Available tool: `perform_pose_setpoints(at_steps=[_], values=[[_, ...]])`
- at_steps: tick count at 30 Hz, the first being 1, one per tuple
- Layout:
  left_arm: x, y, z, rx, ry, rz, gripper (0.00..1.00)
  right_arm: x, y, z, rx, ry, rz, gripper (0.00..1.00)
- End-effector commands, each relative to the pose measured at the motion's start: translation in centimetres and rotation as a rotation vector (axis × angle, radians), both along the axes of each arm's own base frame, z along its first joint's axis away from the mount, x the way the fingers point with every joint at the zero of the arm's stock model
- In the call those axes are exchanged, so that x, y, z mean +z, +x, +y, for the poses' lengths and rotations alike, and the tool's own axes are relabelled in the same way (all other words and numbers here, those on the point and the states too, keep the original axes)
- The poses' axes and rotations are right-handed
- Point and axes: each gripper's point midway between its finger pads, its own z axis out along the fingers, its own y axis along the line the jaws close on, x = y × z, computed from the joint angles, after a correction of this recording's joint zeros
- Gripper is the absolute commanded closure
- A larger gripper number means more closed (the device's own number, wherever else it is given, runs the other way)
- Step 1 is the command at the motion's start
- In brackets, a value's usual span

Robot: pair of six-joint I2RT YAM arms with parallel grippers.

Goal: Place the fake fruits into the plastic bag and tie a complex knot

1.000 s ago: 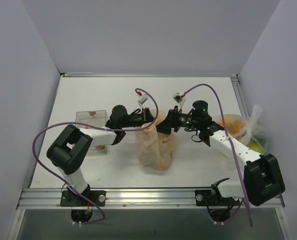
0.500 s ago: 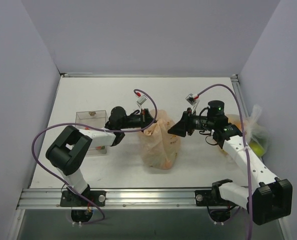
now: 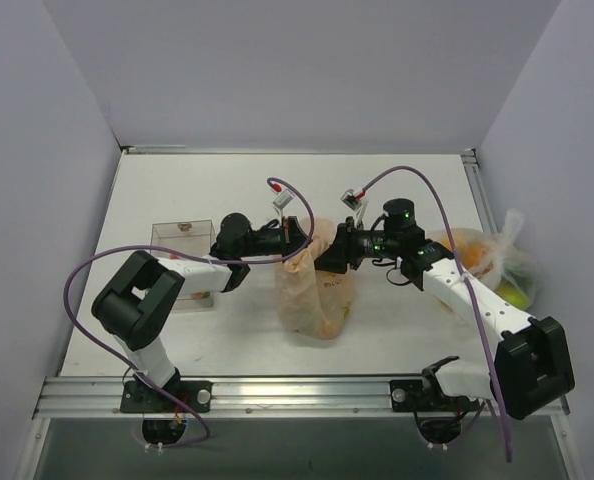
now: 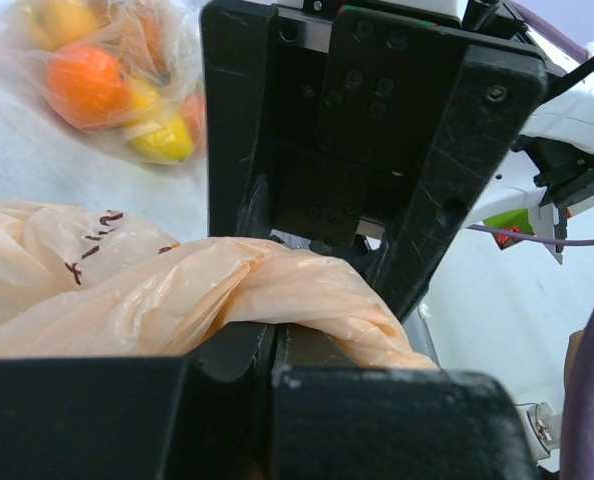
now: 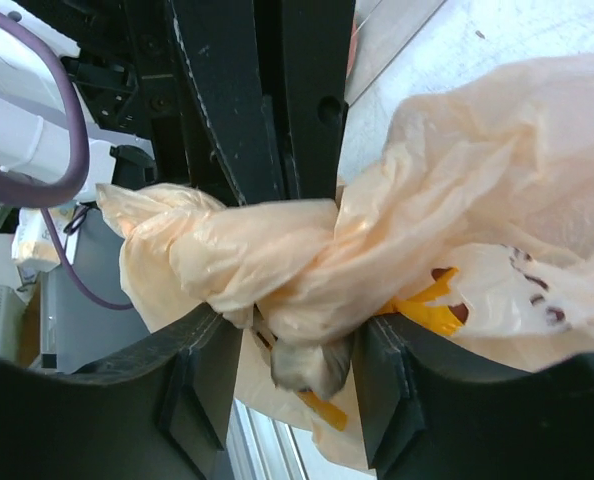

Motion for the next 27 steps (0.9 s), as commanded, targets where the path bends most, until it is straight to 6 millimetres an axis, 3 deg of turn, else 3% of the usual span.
perform_pose_setpoints(at_steps=[1,3,6,12,17,22,27], values=[[3.7,-0.7,-0.2,-0.036,-0.093,-0.116,1.00,3.5,2.2,1.9,-0.010,0.059,-0.125,0.54],[4.7,-1.2,0.1,-0.063,-0.100,-0.146,1.00,4.5,3.0,2.4,-0.015,0.068,-0.144,0.44],[5.0,-2.2,0.4,-0.092,-0.090,-0.157,1.00,5.4,3.8,2.9,-0.022,0.075,-0.156,0.39],[1.1,-3.5,0.9,-0.105,-0.047,-0.104,1.00,4.4,3.6,3.7,-0.006,0.093,-0.177,0.43],[-1.5,-2.6,0.6,-0.092,-0.033,-0.076,1.00,3.1,2.2,4.4,0.043,0.106,-0.175,0.45],[-1.8,-1.6,0.4,-0.084,-0.034,-0.063,1.00,2.0,1.5,3.3,0.065,0.044,-0.170,0.44],[-1.5,-1.6,0.5,-0.082,-0.038,-0.065,1.00,2.5,1.9,1.2,0.056,-0.006,-0.140,0.36]])
